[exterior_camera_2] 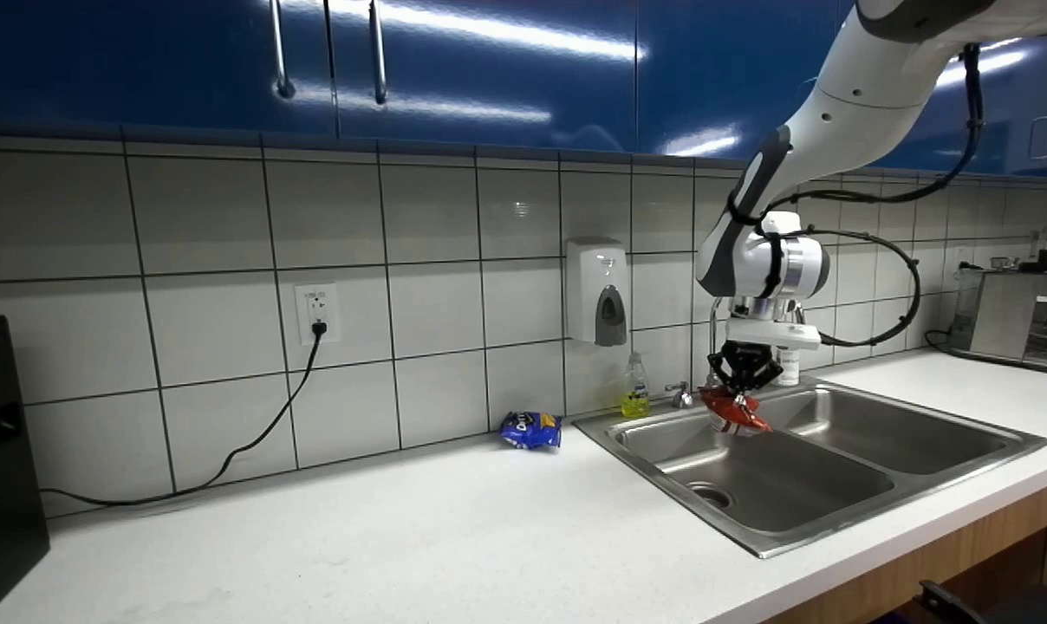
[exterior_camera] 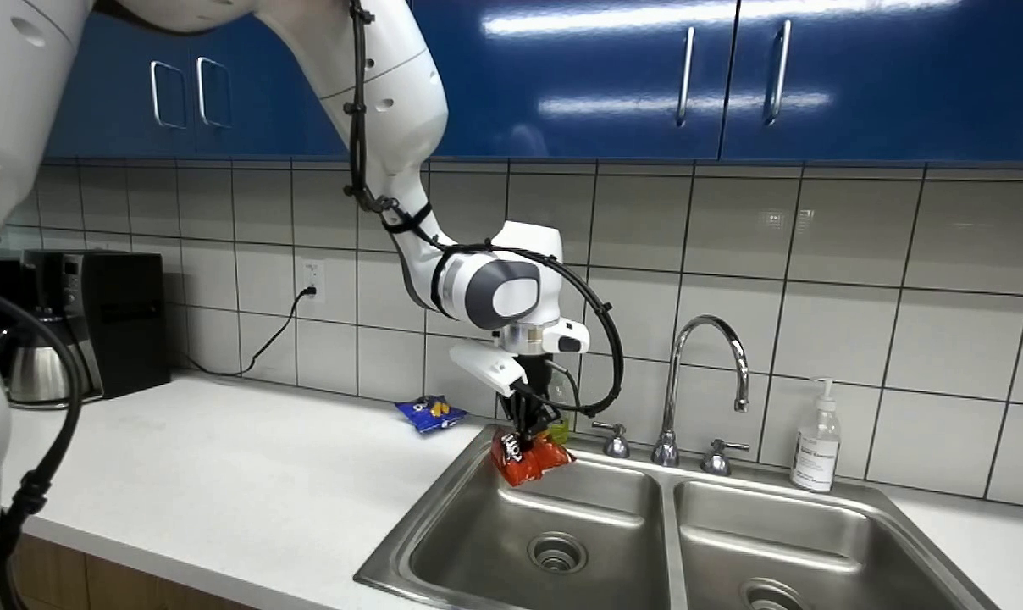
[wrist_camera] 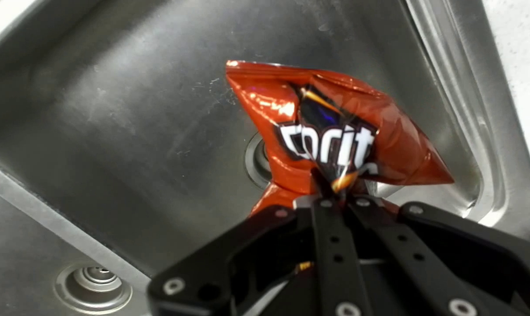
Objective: Put the Dorito packet in the sink
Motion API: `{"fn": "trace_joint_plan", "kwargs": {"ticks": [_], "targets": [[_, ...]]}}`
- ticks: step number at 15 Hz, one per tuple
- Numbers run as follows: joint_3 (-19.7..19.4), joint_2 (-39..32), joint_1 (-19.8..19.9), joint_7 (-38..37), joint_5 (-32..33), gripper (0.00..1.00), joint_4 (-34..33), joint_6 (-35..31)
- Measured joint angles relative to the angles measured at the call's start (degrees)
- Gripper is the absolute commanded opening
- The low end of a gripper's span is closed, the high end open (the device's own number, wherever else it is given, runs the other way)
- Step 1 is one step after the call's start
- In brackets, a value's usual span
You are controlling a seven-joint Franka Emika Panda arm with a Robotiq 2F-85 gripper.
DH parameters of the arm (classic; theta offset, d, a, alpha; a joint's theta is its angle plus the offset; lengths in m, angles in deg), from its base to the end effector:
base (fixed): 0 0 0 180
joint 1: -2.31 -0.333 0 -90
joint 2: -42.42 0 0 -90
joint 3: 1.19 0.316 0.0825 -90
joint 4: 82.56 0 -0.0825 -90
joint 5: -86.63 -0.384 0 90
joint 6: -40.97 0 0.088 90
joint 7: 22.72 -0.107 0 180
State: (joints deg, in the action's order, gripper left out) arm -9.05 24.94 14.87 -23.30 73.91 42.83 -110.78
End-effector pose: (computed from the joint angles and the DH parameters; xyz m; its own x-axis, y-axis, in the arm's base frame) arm 0.5364 -0.2053 0.2626 0.8420 -0.5180 0.1508 -0.5093 -0.8554 -0.0947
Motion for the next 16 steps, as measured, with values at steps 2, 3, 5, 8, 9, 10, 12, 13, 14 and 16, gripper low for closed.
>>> {"fn": "trace_joint_plan", "kwargs": {"ticks": [2, 3, 5, 8, 9, 10, 12, 13, 14, 16], "targets": [[-0.1, -2.4, 1.0, 0.2, -0.9, 0.0, -1.3, -0.5], [-0.1, -3.8, 1.5, 0.3, -1.2, 0.0, -1.9, -1.0], [-0.1, -6.9, 2.5, 0.5, -1.7, 0.0, -3.3, -1.6], [-0.1, -11.7, 3.9, 0.5, -1.7, 0.0, -5.7, -2.3], [-0.1, -13.2, 4.4, 0.5, -1.7, 0.0, -6.4, -2.4], [-0.1, -14.6, 4.8, 0.5, -1.7, 0.0, -7.1, -2.6], [-0.1, -17.4, 5.5, 0.5, -1.7, 0.0, -8.4, -2.9], [-0.1, -18.8, 5.7, 0.5, -1.7, 0.0, -9.0, -3.0], [-0.1, -20.2, 6.0, 0.5, -1.7, 0.0, -9.6, -3.1], [-0.1, -22.7, 6.3, 0.5, -1.7, 0.0, -10.5, -3.3]]}}
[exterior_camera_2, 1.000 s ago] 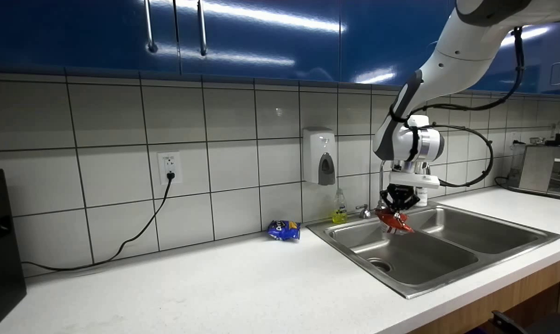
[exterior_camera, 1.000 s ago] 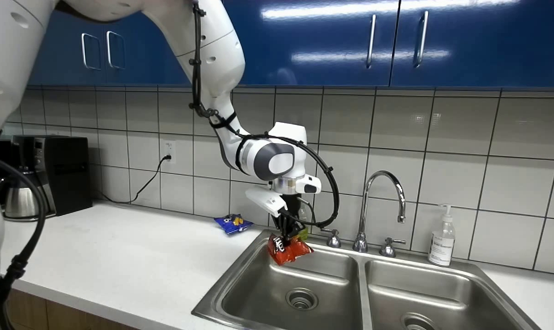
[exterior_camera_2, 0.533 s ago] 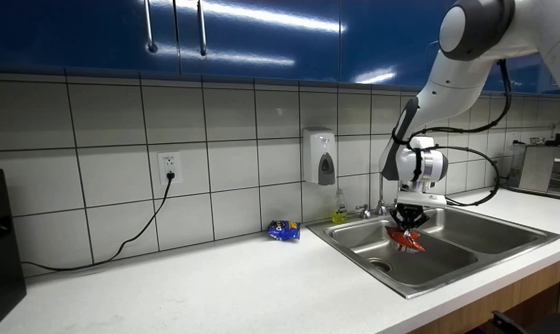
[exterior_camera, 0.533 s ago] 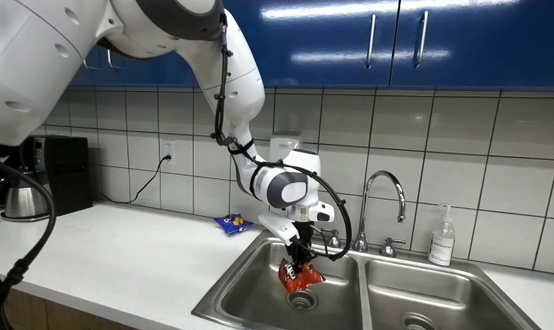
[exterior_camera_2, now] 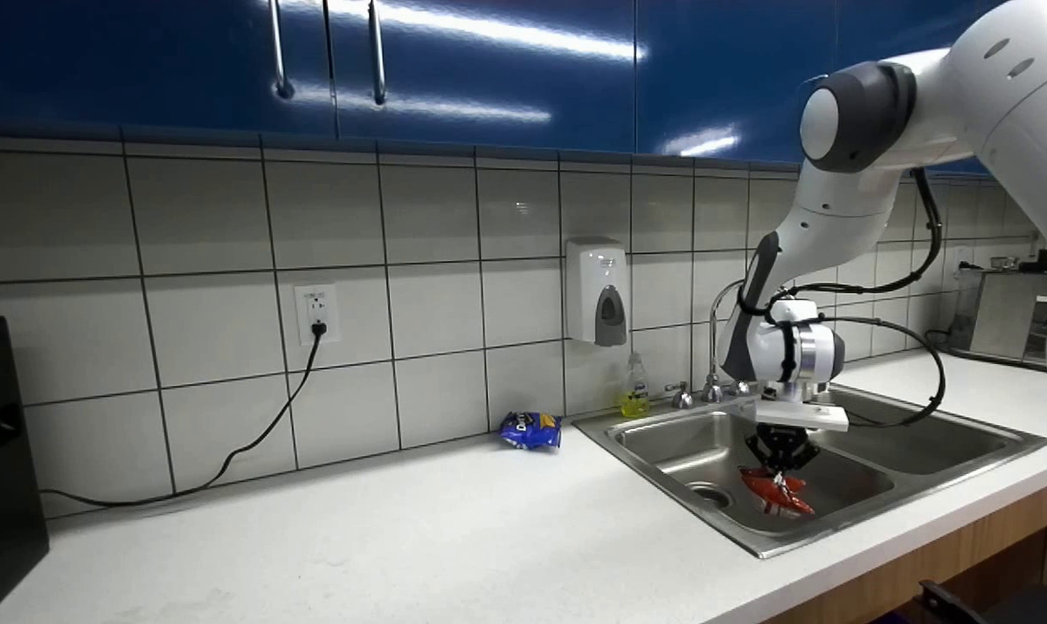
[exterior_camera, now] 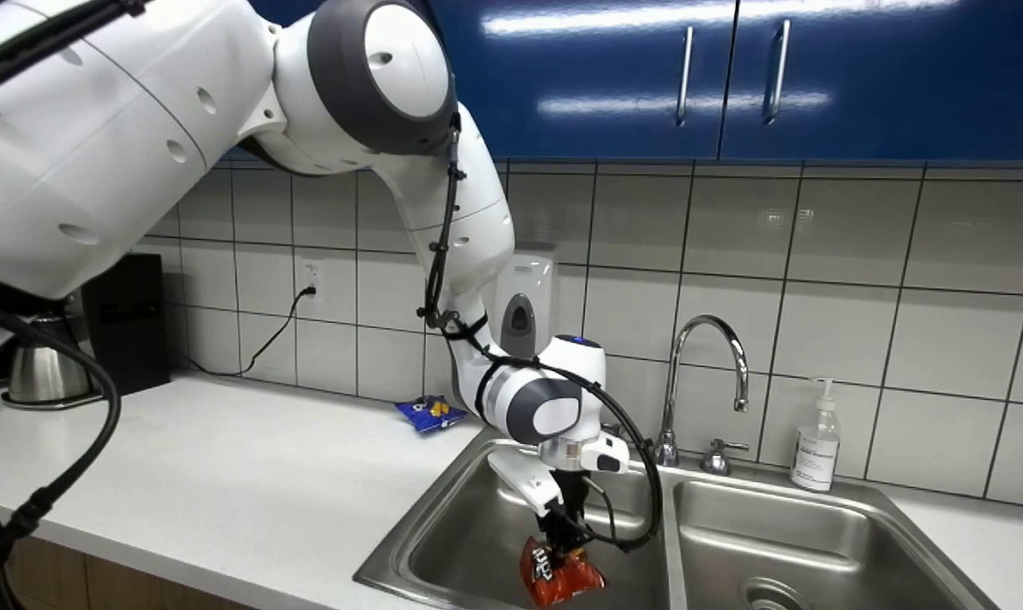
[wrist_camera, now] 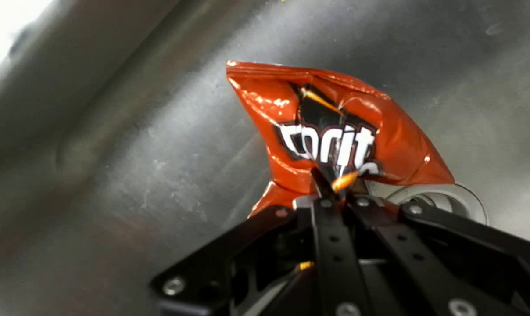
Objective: Put the Dorito packet in the sink
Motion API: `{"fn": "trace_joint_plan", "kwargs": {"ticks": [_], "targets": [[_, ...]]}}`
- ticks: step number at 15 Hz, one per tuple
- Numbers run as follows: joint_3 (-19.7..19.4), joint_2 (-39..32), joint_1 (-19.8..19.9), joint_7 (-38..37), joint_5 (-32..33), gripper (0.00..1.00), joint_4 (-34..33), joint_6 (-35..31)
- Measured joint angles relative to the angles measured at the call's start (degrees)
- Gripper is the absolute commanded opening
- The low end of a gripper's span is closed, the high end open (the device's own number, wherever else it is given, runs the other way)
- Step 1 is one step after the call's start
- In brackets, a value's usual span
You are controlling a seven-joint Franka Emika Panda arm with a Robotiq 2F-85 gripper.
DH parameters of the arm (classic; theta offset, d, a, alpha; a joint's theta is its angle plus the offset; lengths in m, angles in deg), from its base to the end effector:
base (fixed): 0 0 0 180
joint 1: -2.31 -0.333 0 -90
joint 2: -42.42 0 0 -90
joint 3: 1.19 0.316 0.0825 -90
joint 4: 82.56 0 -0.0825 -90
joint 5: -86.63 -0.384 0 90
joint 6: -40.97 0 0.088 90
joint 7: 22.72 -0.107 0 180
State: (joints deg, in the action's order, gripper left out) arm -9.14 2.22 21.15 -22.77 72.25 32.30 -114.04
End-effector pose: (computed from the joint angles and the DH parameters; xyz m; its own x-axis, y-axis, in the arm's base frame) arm 0.5243 -0.2758 0.1047 0.7882 -0.6153 0.0119 -0.6151 -0.7882 -0.0189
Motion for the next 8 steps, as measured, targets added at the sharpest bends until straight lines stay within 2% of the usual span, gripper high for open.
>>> {"fn": "trace_joint_plan", "kwargs": {"ticks": [8], "targets": [[0.0, -5.4, 0.4, 0.0, 0.2, 0.0, -2.7, -0.1]]}}
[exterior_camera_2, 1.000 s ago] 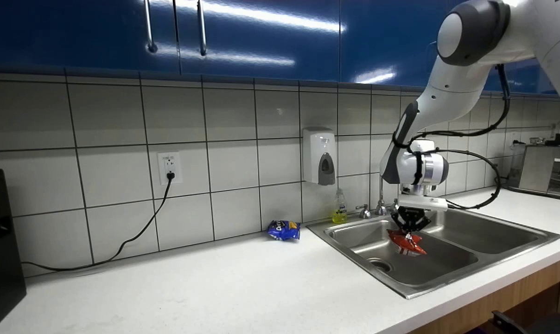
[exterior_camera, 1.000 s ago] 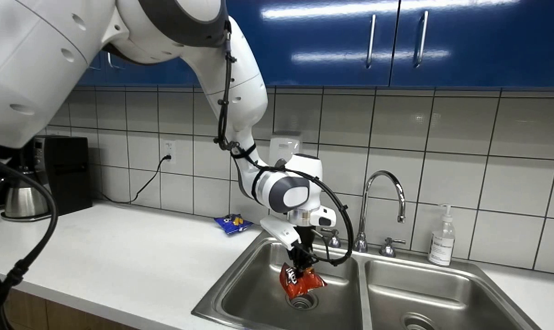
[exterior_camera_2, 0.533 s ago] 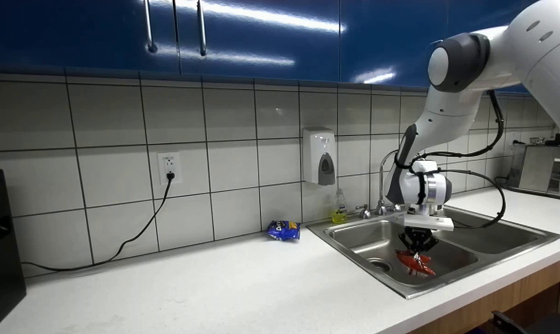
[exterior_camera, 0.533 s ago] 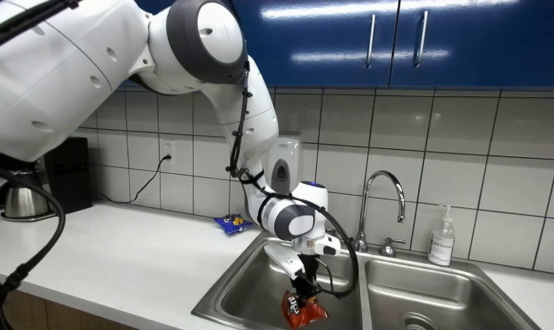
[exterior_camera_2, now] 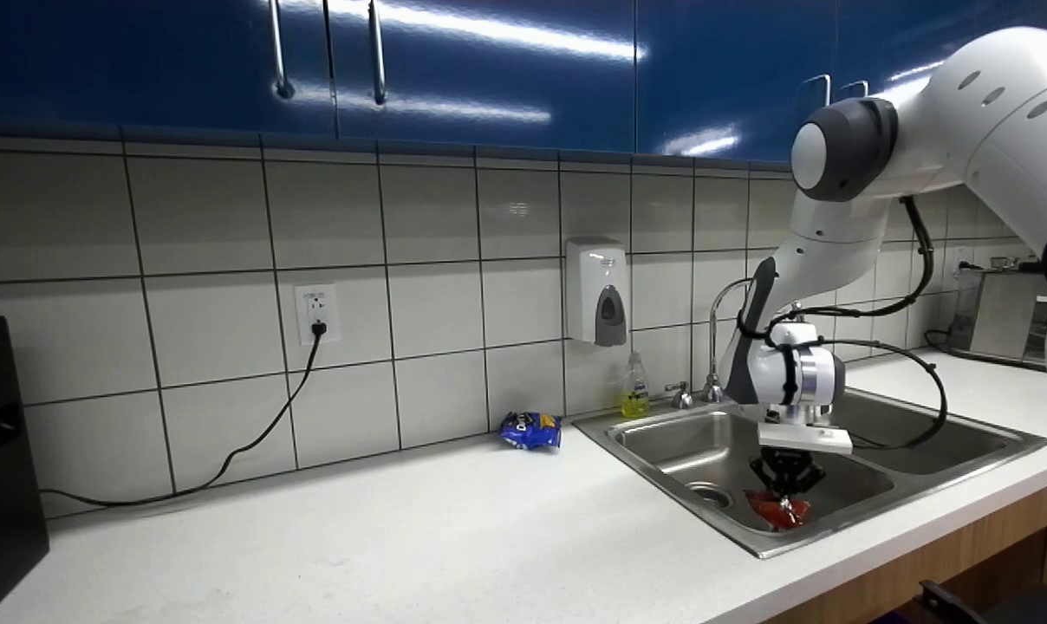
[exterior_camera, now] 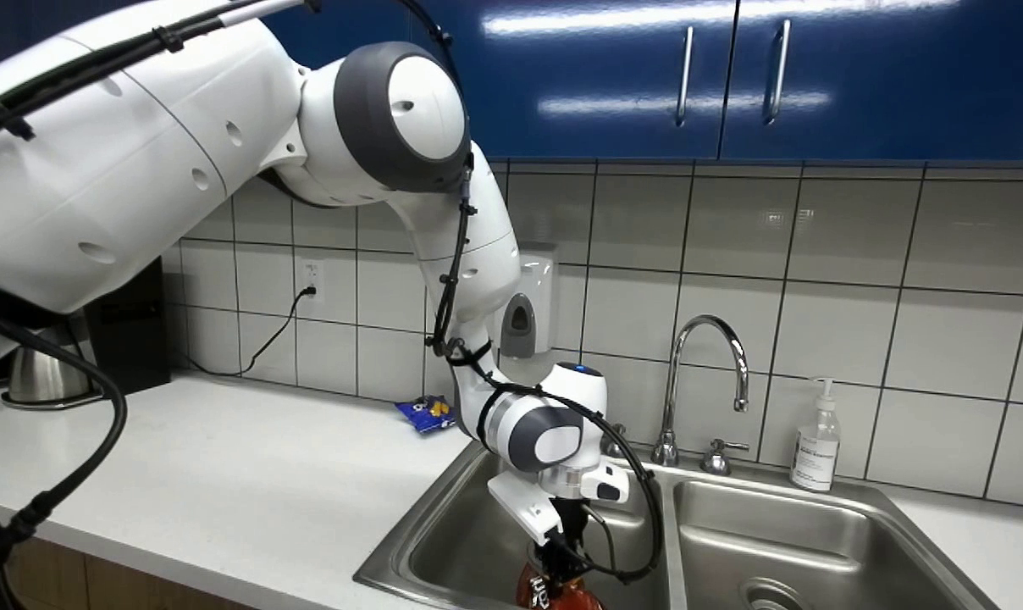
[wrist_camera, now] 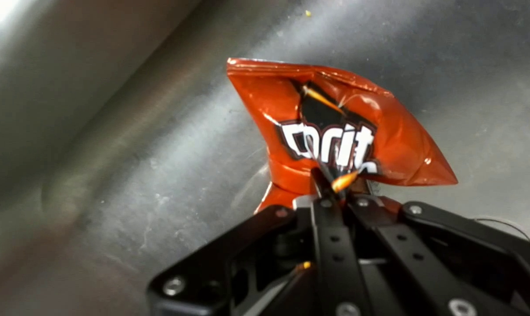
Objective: Put the Dorito packet in the sink
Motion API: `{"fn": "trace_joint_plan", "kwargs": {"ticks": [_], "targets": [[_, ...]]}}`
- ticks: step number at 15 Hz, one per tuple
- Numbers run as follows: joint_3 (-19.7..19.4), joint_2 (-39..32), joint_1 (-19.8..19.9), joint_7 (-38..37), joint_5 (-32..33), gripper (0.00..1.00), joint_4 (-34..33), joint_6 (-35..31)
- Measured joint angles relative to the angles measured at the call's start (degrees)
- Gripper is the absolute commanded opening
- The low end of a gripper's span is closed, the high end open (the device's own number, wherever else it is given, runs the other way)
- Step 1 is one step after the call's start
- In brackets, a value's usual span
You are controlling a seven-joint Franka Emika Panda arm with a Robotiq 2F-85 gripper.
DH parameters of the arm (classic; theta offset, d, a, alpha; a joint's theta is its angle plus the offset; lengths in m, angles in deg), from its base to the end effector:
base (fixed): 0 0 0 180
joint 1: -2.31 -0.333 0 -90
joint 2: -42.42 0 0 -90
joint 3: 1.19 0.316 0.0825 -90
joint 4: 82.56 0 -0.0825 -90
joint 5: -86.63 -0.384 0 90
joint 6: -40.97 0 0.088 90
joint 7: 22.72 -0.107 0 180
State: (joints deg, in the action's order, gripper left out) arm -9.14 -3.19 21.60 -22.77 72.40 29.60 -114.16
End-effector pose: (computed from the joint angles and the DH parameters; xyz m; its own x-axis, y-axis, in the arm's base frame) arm 0.5191 -0.2795 0.0645 0.7871 -0.6161 -0.0296 -0.6163 -0.7875 0.0022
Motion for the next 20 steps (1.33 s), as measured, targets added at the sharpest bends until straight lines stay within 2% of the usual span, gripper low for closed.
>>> {"fn": "trace_joint_plan", "kwargs": {"ticks": [1, 3, 11, 12, 16, 20], "targets": [[0.0, 0.0, 0.0, 0.0, 0.0, 0.27, -0.1, 0.0], [0.0, 0.0, 0.0, 0.0, 0.0, 0.34, -0.2, 0.0], [0.0, 0.8, -0.1, 0.0, 0.4, 0.95, -0.7, -0.5], [0.0, 1.3, -0.2, 0.0, 0.4, 1.0, -0.7, -0.7], [0.1, 3.9, -0.6, 0.2, 0.8, 1.0, -0.6, -1.2], [3.7, 7.1, 0.9, 8.0, 0.9, 1.0, 0.5, 0.5]]}}
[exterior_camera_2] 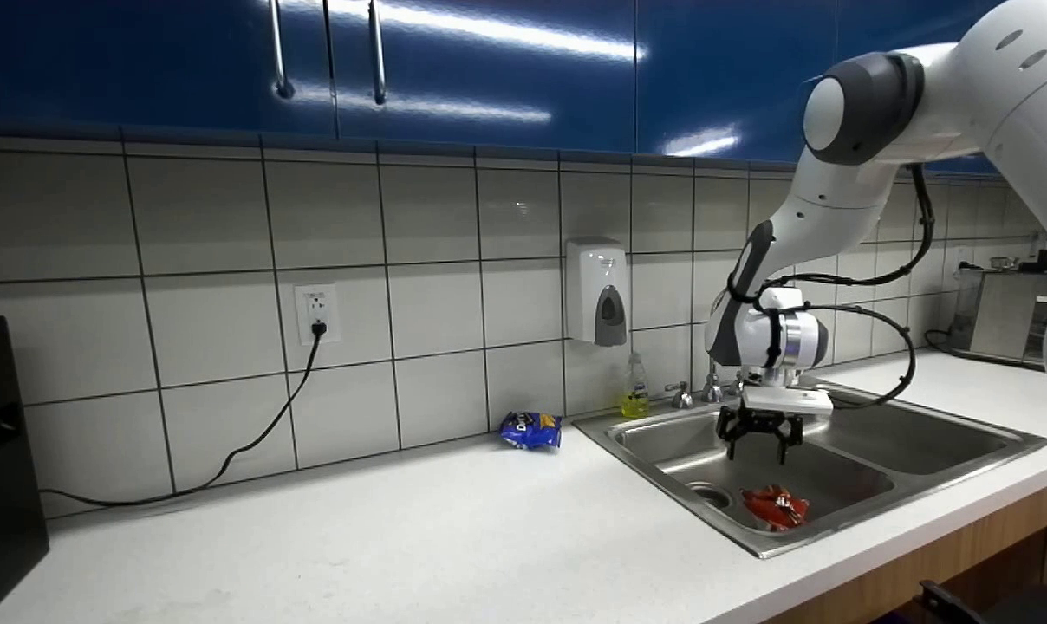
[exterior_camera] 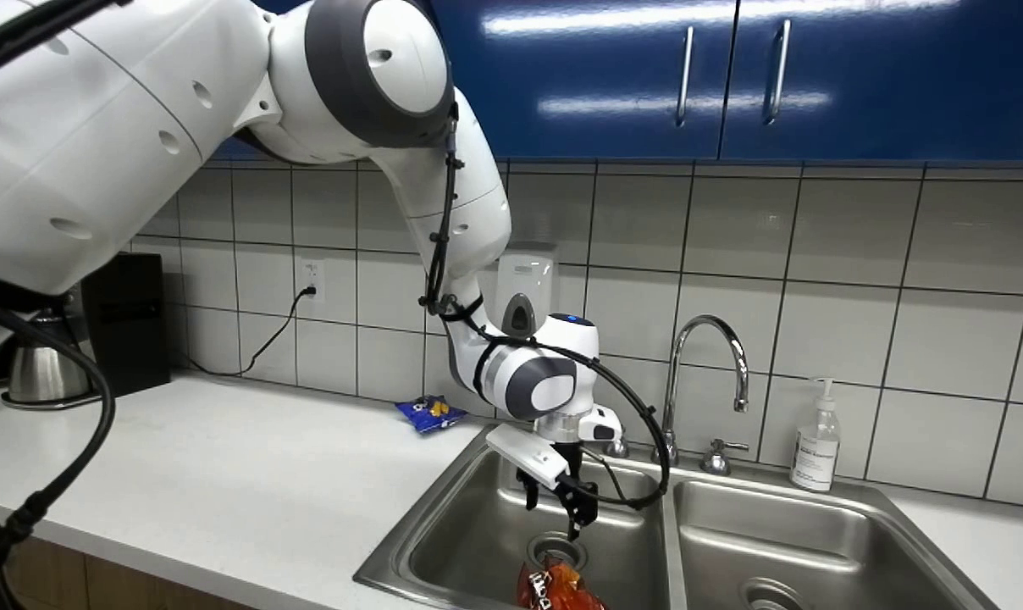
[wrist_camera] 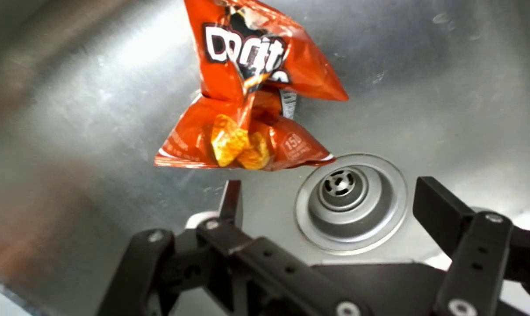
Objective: Put the Dorito packet in the sink
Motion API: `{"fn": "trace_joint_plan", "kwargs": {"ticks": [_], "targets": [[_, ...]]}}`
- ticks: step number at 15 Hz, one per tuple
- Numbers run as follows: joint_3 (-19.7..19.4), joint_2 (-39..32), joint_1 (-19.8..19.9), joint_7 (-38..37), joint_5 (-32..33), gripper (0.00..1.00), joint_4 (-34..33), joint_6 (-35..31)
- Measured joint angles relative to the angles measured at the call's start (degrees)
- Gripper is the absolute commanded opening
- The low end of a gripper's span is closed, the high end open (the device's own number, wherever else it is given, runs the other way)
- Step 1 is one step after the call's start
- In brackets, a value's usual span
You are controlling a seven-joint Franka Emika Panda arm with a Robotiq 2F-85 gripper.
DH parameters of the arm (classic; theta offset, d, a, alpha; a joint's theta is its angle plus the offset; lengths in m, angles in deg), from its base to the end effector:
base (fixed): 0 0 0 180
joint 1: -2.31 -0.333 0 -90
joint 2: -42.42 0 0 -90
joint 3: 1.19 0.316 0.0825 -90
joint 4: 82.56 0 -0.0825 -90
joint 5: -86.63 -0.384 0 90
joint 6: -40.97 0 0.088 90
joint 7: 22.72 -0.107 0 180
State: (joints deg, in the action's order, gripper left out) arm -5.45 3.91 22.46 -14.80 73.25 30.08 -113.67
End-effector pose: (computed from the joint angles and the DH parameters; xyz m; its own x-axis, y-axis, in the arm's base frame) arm 0.5551 -0.2599 0.1319 0.8849 -0.4608 0.0686 -0.4576 -0.8873 -0.0579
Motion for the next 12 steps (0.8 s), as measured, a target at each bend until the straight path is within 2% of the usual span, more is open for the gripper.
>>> {"fn": "trace_joint_plan", "kwargs": {"ticks": [6, 12], "targets": [[5.1, 7.4, 1.1, 13.8, 0.7, 1.0, 6.5, 1.1], [6.8, 16.8, -0.3, 21.4, 4.5, 1.0, 16.9, 1.1]]}}
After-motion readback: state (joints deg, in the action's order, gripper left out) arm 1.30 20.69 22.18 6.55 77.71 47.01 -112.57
